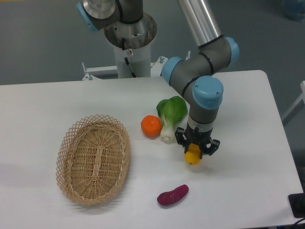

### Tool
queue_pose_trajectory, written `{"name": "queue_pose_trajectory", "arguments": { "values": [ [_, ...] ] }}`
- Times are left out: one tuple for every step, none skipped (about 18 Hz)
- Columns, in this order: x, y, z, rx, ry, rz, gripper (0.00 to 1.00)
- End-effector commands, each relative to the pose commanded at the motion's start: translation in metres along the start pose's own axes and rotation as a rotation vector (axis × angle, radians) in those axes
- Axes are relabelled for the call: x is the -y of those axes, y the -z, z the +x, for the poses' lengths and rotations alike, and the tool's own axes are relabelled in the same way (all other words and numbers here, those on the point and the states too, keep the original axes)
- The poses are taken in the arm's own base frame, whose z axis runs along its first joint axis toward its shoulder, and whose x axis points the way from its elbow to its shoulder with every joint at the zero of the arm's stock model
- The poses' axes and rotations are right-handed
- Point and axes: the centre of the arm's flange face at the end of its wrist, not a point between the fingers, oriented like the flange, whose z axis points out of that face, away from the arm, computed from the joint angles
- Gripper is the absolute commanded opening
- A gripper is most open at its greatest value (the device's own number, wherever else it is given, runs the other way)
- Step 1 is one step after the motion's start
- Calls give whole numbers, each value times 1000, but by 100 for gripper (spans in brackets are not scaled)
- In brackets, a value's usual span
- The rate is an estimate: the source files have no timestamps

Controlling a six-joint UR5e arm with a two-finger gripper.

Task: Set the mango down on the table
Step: 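Lower the held yellow mango toward the table beside the bok choy, then open the gripper to release the mango onto the table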

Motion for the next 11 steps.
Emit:
{"name": "queue_pose_trajectory", "arguments": {
  "values": [
    [0,0,0,1,0,1,46],
    [0,1,0,3,-2,2,48],
    [1,2,-1,5,-2,3,51],
    [1,3,-2,9,0,6,59],
    [4,7,-5,18,-4,11,74],
    [5,9,-6,23,-3,15,88],
    [6,10,-7,26,-3,16,96],
    [5,11,-8,31,-1,19,100],
    [6,13,-7,37,0,24,100],
    [6,15,-8,40,4,25,100],
    [6,19,-8,45,2,29,100]
  ]
}}
